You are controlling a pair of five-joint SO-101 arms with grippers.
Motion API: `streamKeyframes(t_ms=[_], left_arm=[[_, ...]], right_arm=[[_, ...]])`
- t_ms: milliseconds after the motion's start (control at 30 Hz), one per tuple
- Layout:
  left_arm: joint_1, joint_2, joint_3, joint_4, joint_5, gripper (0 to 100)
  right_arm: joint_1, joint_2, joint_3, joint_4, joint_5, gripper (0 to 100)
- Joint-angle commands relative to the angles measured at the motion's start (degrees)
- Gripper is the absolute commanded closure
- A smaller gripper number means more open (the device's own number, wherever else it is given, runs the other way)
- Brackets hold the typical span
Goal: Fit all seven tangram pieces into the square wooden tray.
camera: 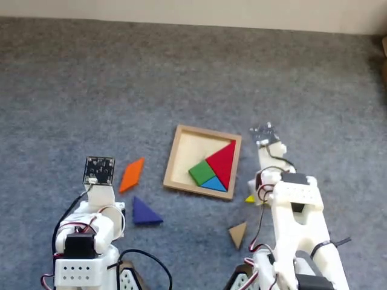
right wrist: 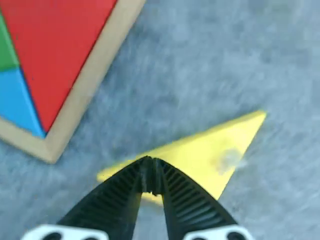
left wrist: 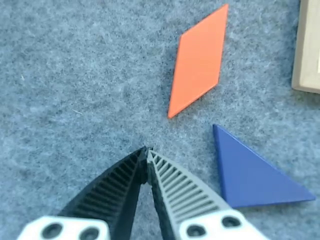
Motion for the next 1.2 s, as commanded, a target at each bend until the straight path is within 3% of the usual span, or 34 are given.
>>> streamKeyframes(t_ms=[0, 467, 600, 967, 1167], left_arm=[[-0.75, -2.42, 1.10, 0.18, 0.44, 99], [-0.75, -2.42, 1.10, 0.18, 0.44, 99], [-0.75, -2.42, 1.10, 0.18, 0.44, 99], [-0.75, -2.42, 1.10, 0.18, 0.44, 99], [-0.75, -2.42, 1.10, 0.18, 0.44, 99]], right_arm=[[-0.31, -0.84, -0.66, -7.08, 0.53, 97.8], [-0.13, 0.04, -4.26, -8.13, -3.08, 97.8], [0.22, 4.53, -4.26, -13.67, -3.08, 97.8], [16.75, 18.24, -11.82, -14.90, -2.99, 97.8], [23.96, 18.24, -12.18, -9.27, 4.04, 97.8]])
